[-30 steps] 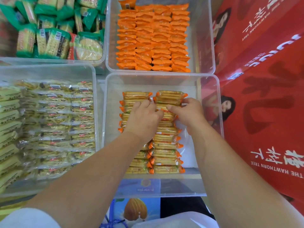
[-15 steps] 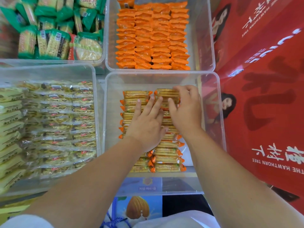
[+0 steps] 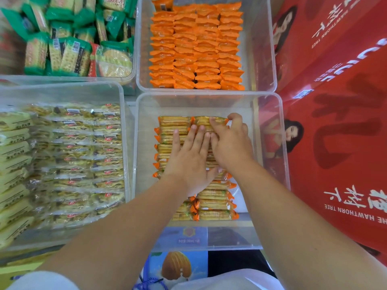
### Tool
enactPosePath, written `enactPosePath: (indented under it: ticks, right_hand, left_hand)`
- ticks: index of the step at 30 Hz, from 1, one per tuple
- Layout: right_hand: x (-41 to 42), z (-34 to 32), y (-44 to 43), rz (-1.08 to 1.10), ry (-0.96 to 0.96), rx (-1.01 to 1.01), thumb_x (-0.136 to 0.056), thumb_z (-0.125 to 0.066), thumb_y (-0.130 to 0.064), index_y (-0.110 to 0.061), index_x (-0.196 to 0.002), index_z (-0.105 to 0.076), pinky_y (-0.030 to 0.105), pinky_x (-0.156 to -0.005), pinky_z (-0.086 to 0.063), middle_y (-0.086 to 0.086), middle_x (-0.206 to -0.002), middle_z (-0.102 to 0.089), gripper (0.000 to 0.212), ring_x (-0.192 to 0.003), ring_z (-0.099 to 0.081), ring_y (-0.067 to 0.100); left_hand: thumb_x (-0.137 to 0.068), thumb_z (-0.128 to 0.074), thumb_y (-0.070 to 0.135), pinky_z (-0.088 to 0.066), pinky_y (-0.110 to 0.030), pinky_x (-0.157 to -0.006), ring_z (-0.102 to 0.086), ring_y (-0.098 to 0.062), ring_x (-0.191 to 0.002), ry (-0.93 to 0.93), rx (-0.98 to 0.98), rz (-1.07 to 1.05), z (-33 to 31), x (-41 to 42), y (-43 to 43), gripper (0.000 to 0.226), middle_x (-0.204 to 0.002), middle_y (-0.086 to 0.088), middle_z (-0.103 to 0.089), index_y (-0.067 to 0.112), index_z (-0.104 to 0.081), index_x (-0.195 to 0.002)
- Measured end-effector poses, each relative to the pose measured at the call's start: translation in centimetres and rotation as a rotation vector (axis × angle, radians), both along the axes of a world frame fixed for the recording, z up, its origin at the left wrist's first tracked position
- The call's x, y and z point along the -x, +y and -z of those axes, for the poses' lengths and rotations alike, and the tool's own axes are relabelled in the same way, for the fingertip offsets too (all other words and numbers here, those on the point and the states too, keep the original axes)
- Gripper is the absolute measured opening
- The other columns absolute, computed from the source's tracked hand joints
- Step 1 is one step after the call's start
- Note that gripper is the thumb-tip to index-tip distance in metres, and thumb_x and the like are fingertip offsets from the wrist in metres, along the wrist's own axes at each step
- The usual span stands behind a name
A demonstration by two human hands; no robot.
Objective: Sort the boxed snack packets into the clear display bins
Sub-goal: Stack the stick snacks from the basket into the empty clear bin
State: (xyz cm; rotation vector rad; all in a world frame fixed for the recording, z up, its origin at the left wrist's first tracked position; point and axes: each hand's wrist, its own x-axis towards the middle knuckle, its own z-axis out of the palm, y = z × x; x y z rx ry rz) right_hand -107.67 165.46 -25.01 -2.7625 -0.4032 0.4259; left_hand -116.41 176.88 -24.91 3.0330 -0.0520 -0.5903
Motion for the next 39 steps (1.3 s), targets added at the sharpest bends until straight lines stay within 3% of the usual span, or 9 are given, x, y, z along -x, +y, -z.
enactPosePath:
  ticks: [6,10,14,16,19,23,28,35,39]
  right_hand:
    - [1.2,0.8,-0.5,0.161,0.128,-0.375,-0.103,-0.048,-0.032,-0.022,-0.156,-0.031,0.030,-0.112,-0.036,-0.001,-0.159,-0.025,0.056,-0.142,-0.035,0.017]
    - [1.9,1.0,-0.7,0.303,0.180,-0.482,-0.104,-0.046,-0.037,-0.022,-0.161,-0.014,0.040,-0.121,-0.030,-0.002,-0.166,-0.020,0.066,-0.149,-0.028,0.015]
    - [2.3,1.0,-0.8,0.404,0.334,-0.655,-0.106,-0.037,-0.046,-0.029,-0.161,-0.008,0.032,-0.123,-0.020,-0.007,-0.168,-0.017,0.064,-0.152,-0.020,0.009]
    - [2.4,1.1,-0.8,0.379,0.363,-0.682,-0.106,-0.034,-0.049,-0.031,-0.161,-0.009,0.026,-0.120,-0.015,-0.011,-0.167,-0.015,0.063,-0.152,-0.015,0.006]
    - [2.3,1.2,-0.8,0.375,0.390,-0.698,-0.106,-0.033,-0.051,-0.033,-0.161,-0.010,0.030,-0.123,-0.014,-0.013,-0.167,-0.014,0.062,-0.152,-0.015,0.005]
    - [2.4,1.4,-0.6,0.355,0.374,-0.693,-0.107,-0.034,-0.048,-0.029,-0.161,-0.009,0.028,-0.123,-0.011,-0.011,-0.168,-0.011,0.063,-0.152,-0.011,0.004]
    - [2.8,1.9,1.0,0.152,0.292,-0.482,-0.104,-0.048,-0.042,-0.022,-0.162,-0.003,0.015,-0.112,-0.003,-0.006,-0.170,0.000,0.076,-0.153,-0.002,0.006]
    - [1.6,0.0,-0.9,0.188,0.501,-0.634,-0.105,-0.047,-0.043,-0.037,-0.160,0.003,0.033,-0.124,-0.013,-0.009,-0.169,-0.004,0.074,-0.154,-0.009,0.010]
    - [2.8,-1.7,-2.1,0.419,0.430,-0.550,-0.102,-0.050,-0.045,-0.027,-0.161,-0.008,0.043,-0.120,-0.027,0.001,-0.168,-0.014,0.075,-0.153,-0.020,0.021]
  left_hand:
    - [-0.088,0.003,0.076,0.021,-0.059,-0.118,0.032,-0.031,-0.152,0.056,-0.001,-0.035,0.9,-0.1,-0.1,0.097,-0.166,-0.012,0.030,0.012,0.022,-0.158]
    - [-0.089,-0.002,0.075,0.019,-0.061,-0.118,0.032,-0.029,-0.152,0.076,0.028,-0.041,0.3,-0.3,0.3,0.094,-0.166,-0.008,0.032,0.016,0.023,-0.158]
    - [-0.097,-0.028,0.070,0.021,-0.064,-0.116,0.030,-0.036,-0.152,0.046,-0.086,-0.134,-2.4,1.2,0.8,0.094,-0.166,-0.013,0.030,0.016,0.014,-0.162]
    - [-0.096,-0.036,0.066,0.023,-0.064,-0.115,0.023,-0.040,-0.154,-0.084,-0.094,-0.213,-4.3,3.3,1.4,0.090,-0.169,-0.017,0.019,0.016,-0.004,-0.164]
    - [-0.093,-0.053,0.051,0.006,-0.060,-0.123,0.000,-0.044,-0.157,-0.357,-0.001,-0.330,-6.6,7.5,2.6,0.081,-0.169,-0.024,-0.006,0.010,-0.030,-0.159]
    - [-0.088,-0.071,0.044,-0.011,-0.060,-0.124,-0.005,-0.048,-0.155,-0.238,0.020,-0.434,-6.7,11.0,2.8,0.097,-0.165,-0.034,-0.004,-0.001,-0.024,-0.159]
    - [-0.091,-0.065,0.047,-0.007,-0.057,-0.124,0.003,-0.047,-0.155,-0.229,0.011,-0.379,-6.1,11.3,2.9,0.095,-0.166,-0.032,0.003,0.001,-0.020,-0.161]
    - [-0.099,-0.039,0.057,0.027,-0.048,-0.117,0.038,-0.039,-0.147,-0.184,-0.040,-0.396,-5.6,11.4,2.8,0.092,-0.155,-0.025,0.043,0.009,0.006,-0.163]
    - [-0.099,-0.035,0.060,0.034,-0.047,-0.113,0.045,-0.037,-0.143,-0.160,-0.028,-0.415,-5.5,11.4,2.8,0.091,-0.151,-0.024,0.050,0.010,0.006,-0.163]
